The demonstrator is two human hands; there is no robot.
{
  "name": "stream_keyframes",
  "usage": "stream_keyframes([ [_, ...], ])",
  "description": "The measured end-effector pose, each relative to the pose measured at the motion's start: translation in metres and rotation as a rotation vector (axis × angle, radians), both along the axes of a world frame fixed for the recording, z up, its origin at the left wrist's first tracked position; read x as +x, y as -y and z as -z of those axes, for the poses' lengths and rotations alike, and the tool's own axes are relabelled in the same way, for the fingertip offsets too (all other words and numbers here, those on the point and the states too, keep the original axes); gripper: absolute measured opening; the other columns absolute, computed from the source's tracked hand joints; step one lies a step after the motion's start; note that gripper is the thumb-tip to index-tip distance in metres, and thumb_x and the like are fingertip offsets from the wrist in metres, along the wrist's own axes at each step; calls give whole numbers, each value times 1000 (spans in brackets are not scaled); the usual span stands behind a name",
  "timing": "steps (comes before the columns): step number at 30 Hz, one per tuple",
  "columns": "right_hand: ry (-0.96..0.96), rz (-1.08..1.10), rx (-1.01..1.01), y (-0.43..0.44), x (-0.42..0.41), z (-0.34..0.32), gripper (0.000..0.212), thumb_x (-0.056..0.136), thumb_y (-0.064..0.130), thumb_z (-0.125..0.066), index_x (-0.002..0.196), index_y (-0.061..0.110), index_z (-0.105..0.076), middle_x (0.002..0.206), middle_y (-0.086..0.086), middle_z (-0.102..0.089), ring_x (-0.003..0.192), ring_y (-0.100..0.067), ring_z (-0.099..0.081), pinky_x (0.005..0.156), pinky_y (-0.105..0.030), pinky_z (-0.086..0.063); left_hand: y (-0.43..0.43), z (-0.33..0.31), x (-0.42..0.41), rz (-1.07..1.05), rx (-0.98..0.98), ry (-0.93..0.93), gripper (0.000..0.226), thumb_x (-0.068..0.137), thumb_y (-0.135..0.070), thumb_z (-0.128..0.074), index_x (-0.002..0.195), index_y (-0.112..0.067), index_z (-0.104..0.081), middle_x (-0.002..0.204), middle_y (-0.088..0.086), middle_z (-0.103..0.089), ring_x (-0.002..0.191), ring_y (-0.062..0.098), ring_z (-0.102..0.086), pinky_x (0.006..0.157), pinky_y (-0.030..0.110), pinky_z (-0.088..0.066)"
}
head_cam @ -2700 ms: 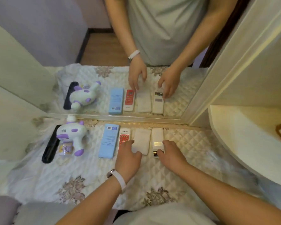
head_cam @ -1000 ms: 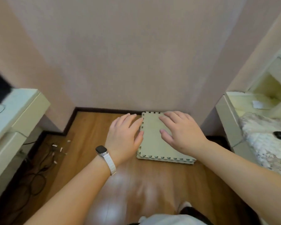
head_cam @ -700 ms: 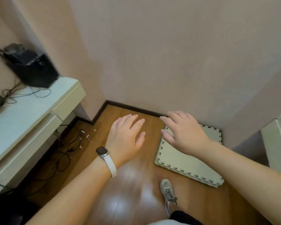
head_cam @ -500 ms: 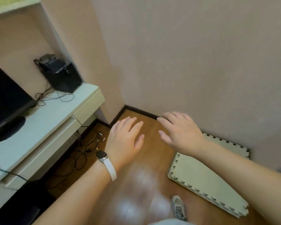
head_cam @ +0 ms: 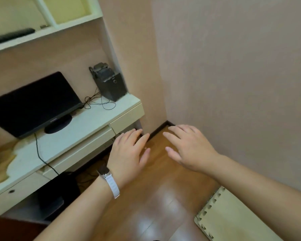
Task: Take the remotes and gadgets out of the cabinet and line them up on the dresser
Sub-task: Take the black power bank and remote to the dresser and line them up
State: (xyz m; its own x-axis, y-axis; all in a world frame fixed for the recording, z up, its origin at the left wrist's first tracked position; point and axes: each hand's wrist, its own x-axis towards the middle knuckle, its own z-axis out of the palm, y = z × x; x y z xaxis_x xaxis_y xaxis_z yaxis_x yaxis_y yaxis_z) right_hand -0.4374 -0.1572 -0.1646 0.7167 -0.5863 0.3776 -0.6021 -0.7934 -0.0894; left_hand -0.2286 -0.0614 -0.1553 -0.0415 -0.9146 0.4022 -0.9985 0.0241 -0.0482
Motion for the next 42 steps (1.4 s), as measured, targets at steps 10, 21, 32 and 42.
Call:
stream_keyframes([
  [10,-43,-142,11,62,92,-6,49,91,46,-45,125,15,-62,124,-10,-64,113,-32,-57,97,-44,-45,33,5,74,-140,-36,-18,41,88,-36,-57,124,-17,-65,126,7,-63,119,27,-54,101,39,-36],
  [21,-101,-129,-70,162,246,-32,44,89,45,-44,117,16,-64,119,-7,-65,111,-30,-57,96,-41,-43,130,-2,225,-198,-78,-107,43,90,-41,-51,126,-19,-64,131,7,-62,125,29,-52,103,43,-39],
  [32,-134,-129,-105,244,344,-58,51,93,47,-36,124,16,-61,124,-9,-64,113,-31,-59,97,-43,-46,215,-20,329,-242,-95,-131,46,93,-45,-45,127,-20,-63,130,4,-63,124,26,-54,102,43,-42],
  [42,15,-241,-189,361,400,-75,49,91,45,-42,124,15,-64,122,-6,-65,113,-29,-58,93,-38,-42,311,-41,364,-297,-160,-65,45,93,-44,-46,124,-18,-65,129,5,-64,124,28,-55,101,48,-45],
])
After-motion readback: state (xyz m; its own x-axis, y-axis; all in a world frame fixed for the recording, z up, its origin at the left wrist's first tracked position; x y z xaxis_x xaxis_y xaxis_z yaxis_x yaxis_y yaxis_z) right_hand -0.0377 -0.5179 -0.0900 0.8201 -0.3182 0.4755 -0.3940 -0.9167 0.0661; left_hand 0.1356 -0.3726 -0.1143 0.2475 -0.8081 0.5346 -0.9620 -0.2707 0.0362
